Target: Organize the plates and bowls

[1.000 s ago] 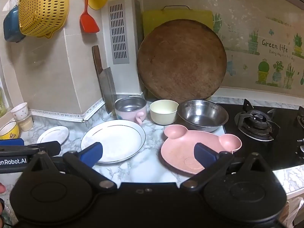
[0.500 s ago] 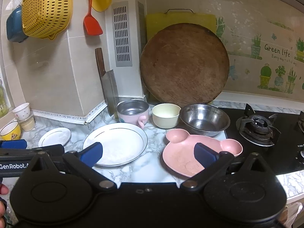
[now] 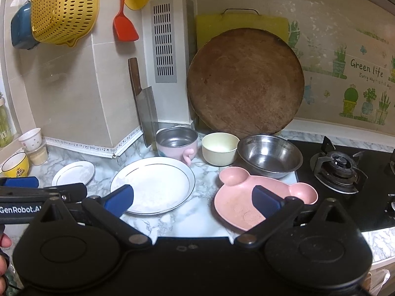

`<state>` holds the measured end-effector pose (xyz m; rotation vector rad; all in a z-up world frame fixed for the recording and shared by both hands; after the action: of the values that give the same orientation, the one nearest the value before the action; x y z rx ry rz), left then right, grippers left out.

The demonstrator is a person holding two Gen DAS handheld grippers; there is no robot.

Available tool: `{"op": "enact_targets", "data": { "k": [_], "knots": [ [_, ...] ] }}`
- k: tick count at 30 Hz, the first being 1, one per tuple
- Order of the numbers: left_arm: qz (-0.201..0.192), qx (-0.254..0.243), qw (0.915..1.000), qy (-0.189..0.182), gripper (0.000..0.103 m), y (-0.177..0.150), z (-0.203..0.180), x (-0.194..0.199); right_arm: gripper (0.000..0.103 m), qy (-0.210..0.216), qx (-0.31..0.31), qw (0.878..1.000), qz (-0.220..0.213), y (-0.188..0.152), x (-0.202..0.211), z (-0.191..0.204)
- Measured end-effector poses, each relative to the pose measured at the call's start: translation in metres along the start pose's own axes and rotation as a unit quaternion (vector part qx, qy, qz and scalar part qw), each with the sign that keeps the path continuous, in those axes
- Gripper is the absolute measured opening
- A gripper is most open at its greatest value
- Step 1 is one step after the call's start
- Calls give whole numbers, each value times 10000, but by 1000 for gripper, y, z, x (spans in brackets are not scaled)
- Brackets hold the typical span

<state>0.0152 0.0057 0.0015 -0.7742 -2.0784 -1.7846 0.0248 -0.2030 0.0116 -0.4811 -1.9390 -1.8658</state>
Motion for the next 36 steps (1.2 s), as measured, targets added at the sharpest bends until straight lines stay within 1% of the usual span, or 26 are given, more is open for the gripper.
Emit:
{"op": "enact_targets", "data": {
  "k": [12,16,26,36],
  "knots": [
    [69,-15,9999,-78,103,-2,-3,-1,102,-67,-59,9999,97,0,1,-4],
    [88,-12,9999,-120,103,-2,-5,-3,101,-53,-70,9999,97,0,1,-5],
    [115,-41,9997,-230,103,0,-10,-9,101,-168,-167,9996,162,-2,0,-11],
    [139,-35,9997,-206,103,0,-9,-17,100,-125,-149,9996,224,0,-8,-11]
  ]
}}
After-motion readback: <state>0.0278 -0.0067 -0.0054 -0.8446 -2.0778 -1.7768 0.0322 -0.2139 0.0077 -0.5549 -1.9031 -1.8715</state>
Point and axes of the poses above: each gripper's, at about its wrist camera, not at the fingertips, and x roughly against the way its jaws point, z to its left, y to its top, the point moved 1 cm from there along -x, roughly the way its jaws point, and after that the axes turned 10 degrees about -y, right-handed, at the moved point
